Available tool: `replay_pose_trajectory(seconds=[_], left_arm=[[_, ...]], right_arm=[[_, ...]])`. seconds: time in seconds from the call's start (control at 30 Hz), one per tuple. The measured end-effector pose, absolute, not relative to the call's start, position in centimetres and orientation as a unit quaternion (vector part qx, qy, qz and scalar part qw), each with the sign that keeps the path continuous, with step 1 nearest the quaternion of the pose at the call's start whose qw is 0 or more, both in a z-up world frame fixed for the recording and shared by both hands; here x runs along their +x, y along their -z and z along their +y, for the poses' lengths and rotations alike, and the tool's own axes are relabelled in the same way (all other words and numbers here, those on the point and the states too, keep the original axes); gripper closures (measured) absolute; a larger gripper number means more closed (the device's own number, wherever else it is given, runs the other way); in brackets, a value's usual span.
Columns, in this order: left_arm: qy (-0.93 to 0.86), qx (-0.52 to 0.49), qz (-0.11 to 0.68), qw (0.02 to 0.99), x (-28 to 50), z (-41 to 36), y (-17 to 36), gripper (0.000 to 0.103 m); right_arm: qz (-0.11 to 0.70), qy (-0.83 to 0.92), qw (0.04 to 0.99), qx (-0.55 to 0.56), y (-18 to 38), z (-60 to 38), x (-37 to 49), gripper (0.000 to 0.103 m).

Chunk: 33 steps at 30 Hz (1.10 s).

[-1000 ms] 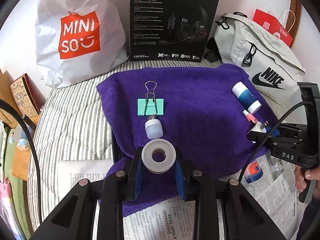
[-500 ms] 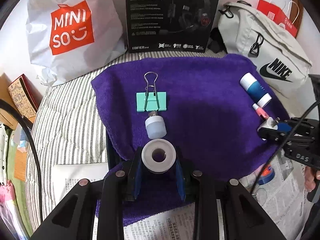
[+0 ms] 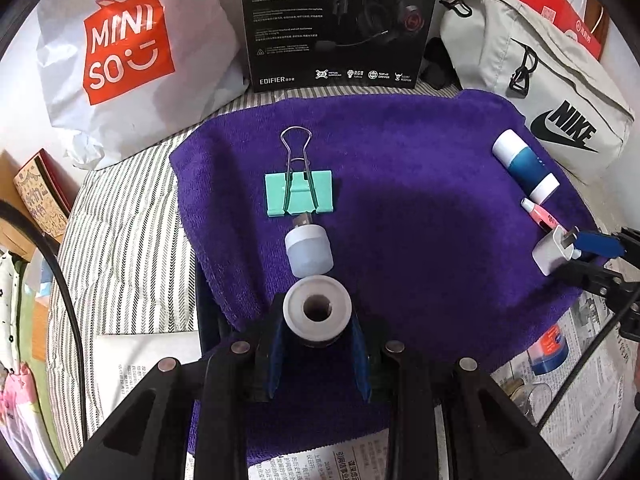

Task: Organize rigid objects
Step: 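Carry the plug onto the towel and open the right tool while the left tool holds the tape, then set the tape roll on the towel beside the clip and open the left tool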

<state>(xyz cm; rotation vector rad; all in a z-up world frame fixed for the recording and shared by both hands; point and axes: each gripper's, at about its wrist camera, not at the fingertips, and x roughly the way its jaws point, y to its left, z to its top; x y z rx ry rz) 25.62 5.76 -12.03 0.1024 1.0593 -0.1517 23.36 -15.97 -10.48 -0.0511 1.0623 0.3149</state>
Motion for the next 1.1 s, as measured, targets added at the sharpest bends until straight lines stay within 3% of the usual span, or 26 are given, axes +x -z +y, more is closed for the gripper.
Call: replay_pose_trajectory(seconds=[0.27, 0.47, 0.87, 1.1], left_arm=[[0.069, 0.052, 0.508, 0.857, 25.7, 5.6, 11.9, 0.074], [0.068, 0.049, 0.516, 0.853, 25.2, 5.6, 11.7, 0.062], [0.082, 0.051, 0.480, 0.872, 19.9, 5.0, 7.8, 0.061], [0.102, 0.067, 0.495, 0.860, 17.0, 1.7, 9.0, 0.061]], right_arm=[[0.487, -0.147, 0.861, -0.004, 8.7, -16.8, 21.1, 0.046], [0.477, -0.149, 0.866, -0.012, 7.6, -16.9, 19.3, 0.042], [0.474, -0.136, 0.870, 0.014, 7.0, -19.5, 15.2, 0.041], [0.472, -0.136, 0.870, 0.025, 6.6, -20.4, 12.8, 0.041]])
